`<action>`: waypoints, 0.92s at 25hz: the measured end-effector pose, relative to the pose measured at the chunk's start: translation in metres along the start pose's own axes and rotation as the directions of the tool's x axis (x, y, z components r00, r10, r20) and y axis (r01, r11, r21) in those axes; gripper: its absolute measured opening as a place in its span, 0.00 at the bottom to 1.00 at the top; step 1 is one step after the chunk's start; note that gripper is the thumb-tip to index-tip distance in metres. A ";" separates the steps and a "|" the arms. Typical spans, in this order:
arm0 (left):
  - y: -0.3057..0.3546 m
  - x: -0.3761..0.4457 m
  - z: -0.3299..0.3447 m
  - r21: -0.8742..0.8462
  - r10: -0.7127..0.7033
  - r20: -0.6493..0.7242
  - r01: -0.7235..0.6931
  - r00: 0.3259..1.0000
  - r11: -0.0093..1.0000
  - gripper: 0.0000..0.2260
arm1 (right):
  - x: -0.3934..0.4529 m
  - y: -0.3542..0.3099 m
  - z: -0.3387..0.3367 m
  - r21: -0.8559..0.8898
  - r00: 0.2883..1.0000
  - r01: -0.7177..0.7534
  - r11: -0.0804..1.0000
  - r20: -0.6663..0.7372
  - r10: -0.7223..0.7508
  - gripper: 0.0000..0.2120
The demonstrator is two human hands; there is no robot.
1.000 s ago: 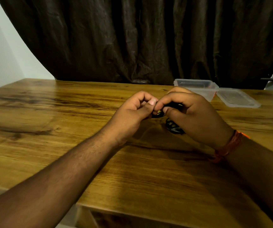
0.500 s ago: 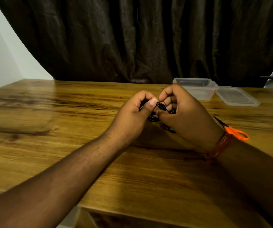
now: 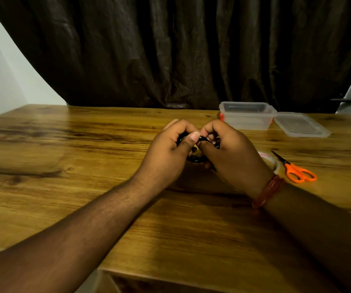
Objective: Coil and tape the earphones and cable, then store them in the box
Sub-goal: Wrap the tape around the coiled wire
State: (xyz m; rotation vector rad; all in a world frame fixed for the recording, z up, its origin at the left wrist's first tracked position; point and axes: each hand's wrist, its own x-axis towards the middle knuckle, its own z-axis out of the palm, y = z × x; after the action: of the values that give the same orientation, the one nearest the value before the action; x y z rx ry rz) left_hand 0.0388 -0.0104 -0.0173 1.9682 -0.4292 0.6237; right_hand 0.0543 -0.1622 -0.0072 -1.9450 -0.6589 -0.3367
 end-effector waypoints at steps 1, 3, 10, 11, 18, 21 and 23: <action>0.000 0.001 0.000 0.028 0.023 -0.012 -0.023 1.000 0.999 0.04 | 0.000 0.000 0.000 0.018 1.000 -0.003 1.000 -0.009 0.003 0.02; 0.001 0.003 0.000 0.067 0.072 -0.025 -0.070 0.997 0.995 0.04 | 0.000 0.000 0.000 0.061 0.999 -0.015 0.998 -0.048 0.018 0.03; 0.003 0.001 -0.001 0.107 0.119 0.000 -0.119 0.993 0.987 0.05 | -0.002 -0.003 -0.001 0.522 0.989 -0.143 0.841 0.034 0.147 0.12; 0.002 0.001 -0.001 0.116 0.124 0.006 -0.123 0.992 0.986 0.05 | -0.002 -0.005 -0.002 0.568 0.983 -0.177 0.804 0.058 0.175 0.13; 0.000 -0.002 -0.004 0.162 0.149 0.079 -0.160 0.986 0.974 0.04 | 0.002 -0.001 -0.012 0.592 0.939 -0.341 0.730 0.176 0.296 0.09; 0.002 -0.003 -0.004 0.244 0.201 0.138 -0.230 0.970 0.942 0.04 | 0.002 0.000 -0.014 0.543 0.943 -0.330 0.772 0.152 0.296 0.11; 0.001 -0.003 -0.005 0.266 0.206 0.166 -0.245 0.964 0.932 0.04 | 0.002 -0.002 -0.014 0.480 0.956 -0.292 0.827 0.110 0.273 0.11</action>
State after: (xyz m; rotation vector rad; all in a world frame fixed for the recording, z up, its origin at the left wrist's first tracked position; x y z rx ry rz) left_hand 0.0343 -0.0069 -0.0165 2.2643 -0.6907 0.7323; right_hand 0.0554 -0.1738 0.0011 -1.5235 -0.4148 0.0565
